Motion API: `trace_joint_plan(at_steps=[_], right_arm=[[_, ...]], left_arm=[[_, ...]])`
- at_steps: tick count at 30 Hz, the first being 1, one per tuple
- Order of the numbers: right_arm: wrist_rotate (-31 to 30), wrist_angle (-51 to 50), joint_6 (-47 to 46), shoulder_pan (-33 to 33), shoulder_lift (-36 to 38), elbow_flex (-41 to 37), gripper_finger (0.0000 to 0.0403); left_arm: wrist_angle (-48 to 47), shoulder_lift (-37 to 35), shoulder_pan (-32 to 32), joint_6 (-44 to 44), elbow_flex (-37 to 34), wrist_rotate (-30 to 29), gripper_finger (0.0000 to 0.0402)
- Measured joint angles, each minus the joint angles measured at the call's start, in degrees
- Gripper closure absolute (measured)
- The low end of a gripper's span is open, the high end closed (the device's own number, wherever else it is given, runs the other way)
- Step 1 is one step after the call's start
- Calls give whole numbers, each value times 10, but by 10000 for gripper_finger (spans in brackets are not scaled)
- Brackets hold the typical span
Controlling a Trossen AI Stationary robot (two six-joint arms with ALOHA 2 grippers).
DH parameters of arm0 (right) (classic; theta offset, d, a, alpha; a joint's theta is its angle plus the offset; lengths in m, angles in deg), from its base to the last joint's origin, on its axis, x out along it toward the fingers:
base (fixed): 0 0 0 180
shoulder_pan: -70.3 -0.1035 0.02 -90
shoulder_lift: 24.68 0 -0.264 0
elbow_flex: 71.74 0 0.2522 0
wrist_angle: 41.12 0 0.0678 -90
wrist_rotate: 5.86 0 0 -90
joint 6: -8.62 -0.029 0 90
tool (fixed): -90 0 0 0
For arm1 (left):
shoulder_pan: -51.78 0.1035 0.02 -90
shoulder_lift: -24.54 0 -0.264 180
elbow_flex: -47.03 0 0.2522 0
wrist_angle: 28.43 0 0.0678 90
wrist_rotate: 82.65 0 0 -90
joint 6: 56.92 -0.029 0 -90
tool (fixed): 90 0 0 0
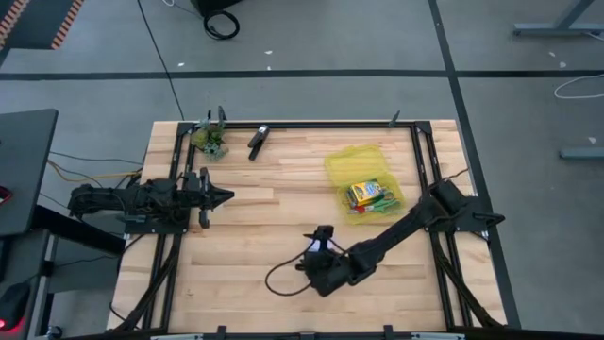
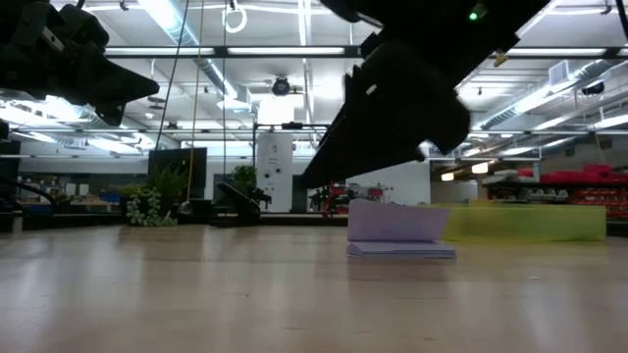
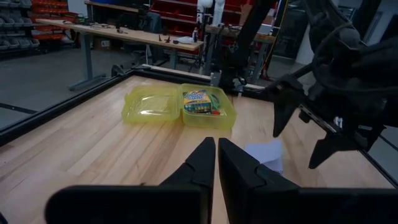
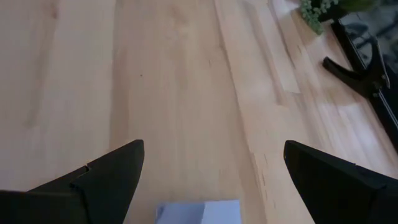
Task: Pack school essentials
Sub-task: Put the violet sticky notes into the yellow supply box
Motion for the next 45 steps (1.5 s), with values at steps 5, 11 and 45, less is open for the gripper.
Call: trace_joint_plan(at_steps=[5, 11, 45], right_arm=[[-29, -62, -60, 10, -41, 58, 8], [-26, -138, -144, 30, -74, 107, 8], [150, -579, -413, -10, -89, 156, 8]], left_arm=[[0, 0, 0, 0, 0, 0, 367], [0, 0, 0, 0, 0, 0, 368], [0, 0, 0, 0, 0, 0, 371]])
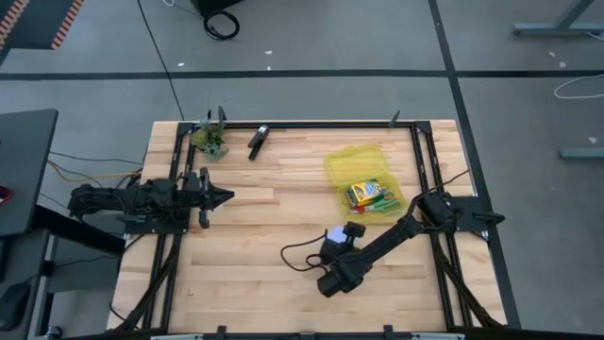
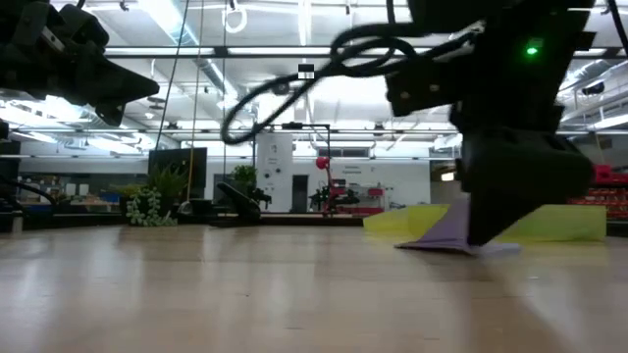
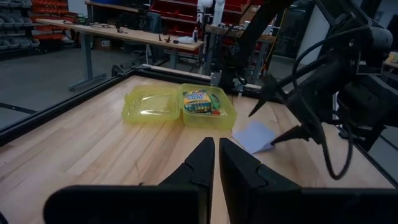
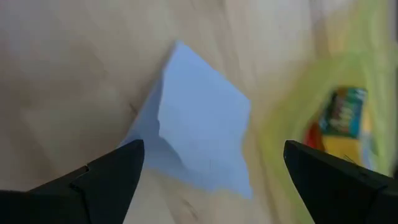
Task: Pack school essentials
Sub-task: Put the violet sticky notes into the yellow supply box
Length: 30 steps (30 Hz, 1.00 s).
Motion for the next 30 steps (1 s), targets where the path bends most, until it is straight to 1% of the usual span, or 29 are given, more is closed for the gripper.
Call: trace_joint_plan(at_steps=[4, 7, 10, 13, 16, 18, 23, 30], right_arm=[[23, -38, -9, -1, 9, 0, 8], [25, -33, -41, -1, 36, 6, 8], [16, -12, -78, 0, 62, 6, 8], [-19, 34, -80, -1, 74, 6, 8], [-53, 105, -40, 0, 60, 6, 9], [-66, 122, -20, 0, 41, 6, 15], [-82, 114, -30, 2, 12, 5, 37], [-67, 80, -34, 1, -5, 2, 62]], left_arm=[[0, 0, 0, 0, 0, 0, 368], [0, 0, 0, 0, 0, 0, 364], [0, 0, 0, 0, 0, 0, 363], [0, 0, 0, 0, 0, 0, 367], [0, 0, 0, 0, 0, 0, 371], [0, 0, 0, 0, 0, 0, 373], [0, 0, 0, 0, 0, 0, 371], [0, 0, 0, 0, 0, 0, 367]])
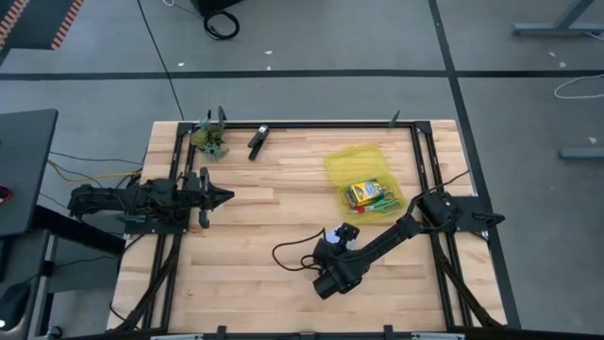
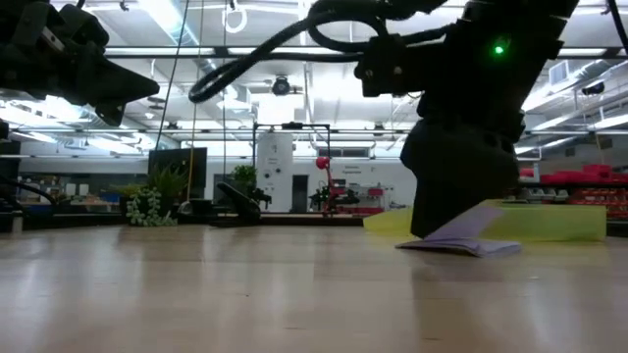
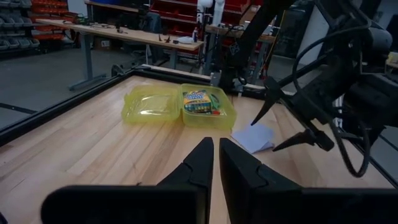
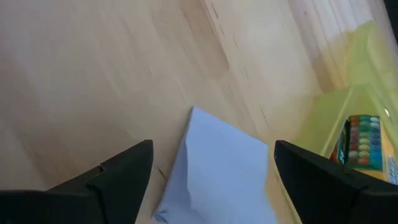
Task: Pack school essentials
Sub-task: Put the violet sticky notes into the yellow supply box
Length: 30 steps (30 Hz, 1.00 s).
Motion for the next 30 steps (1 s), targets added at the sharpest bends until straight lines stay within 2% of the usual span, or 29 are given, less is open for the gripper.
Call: trace_joint_plan(at_steps=[12, 24, 30], right_arm=[[28, 16, -11, 0, 2, -34, 72], [26, -10, -14, 2, 3, -56, 73], [36, -9, -12, 2, 3, -56, 103]], left_arm=[[0, 0, 0, 0, 0, 0, 370], [0, 0, 0, 0, 0, 0, 375], [0, 0, 0, 0, 0, 0, 372]])
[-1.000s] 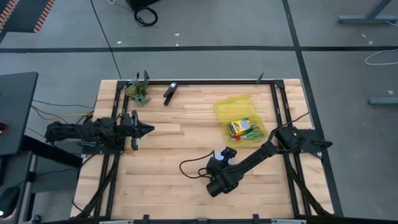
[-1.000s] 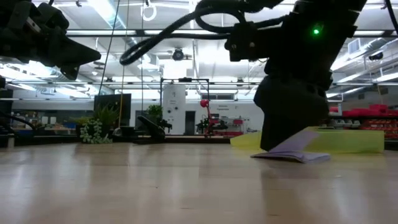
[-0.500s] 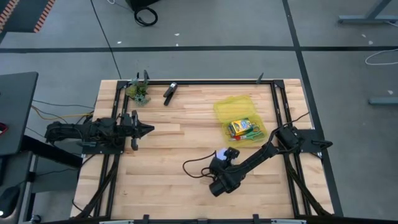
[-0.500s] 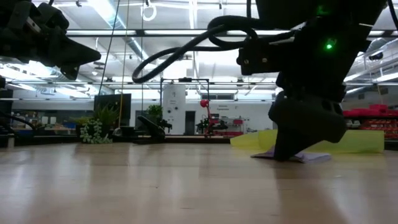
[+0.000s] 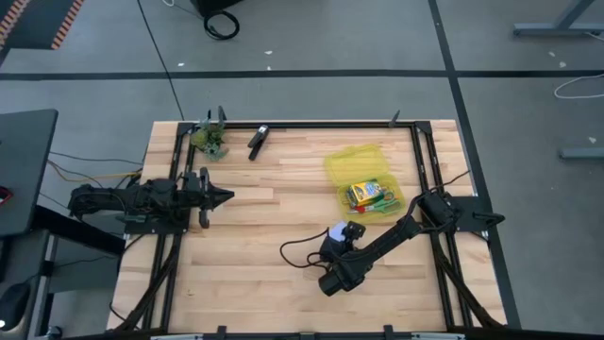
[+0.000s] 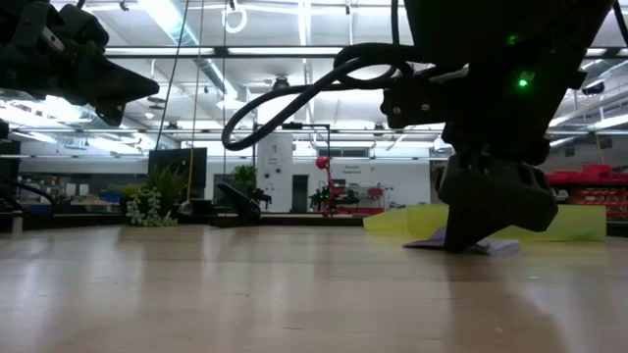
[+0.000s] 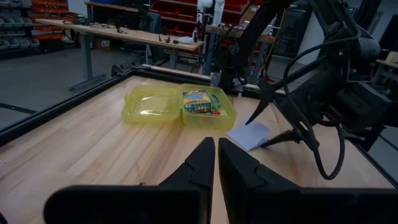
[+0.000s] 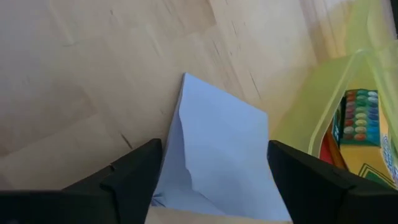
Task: Pack school essentials
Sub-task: Put the violet sticky notes into the yellow supply box
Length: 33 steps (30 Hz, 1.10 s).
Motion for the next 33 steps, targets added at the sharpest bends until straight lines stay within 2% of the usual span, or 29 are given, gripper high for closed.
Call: trace_joint_plan(at_steps=[11, 24, 28, 33], right_arm=[[20, 15, 18, 1, -1, -1, 208], [30, 17, 47, 1, -4, -2, 363], [30, 20, 53, 1, -4, -2, 391], [28, 20, 53, 1, -4, -2, 398]], left_arm=[[0, 0, 0, 0, 0, 0, 371], [0, 0, 0, 0, 0, 0, 365], [0, 0, 0, 0, 0, 0, 372], [0, 0, 0, 0, 0, 0, 376]])
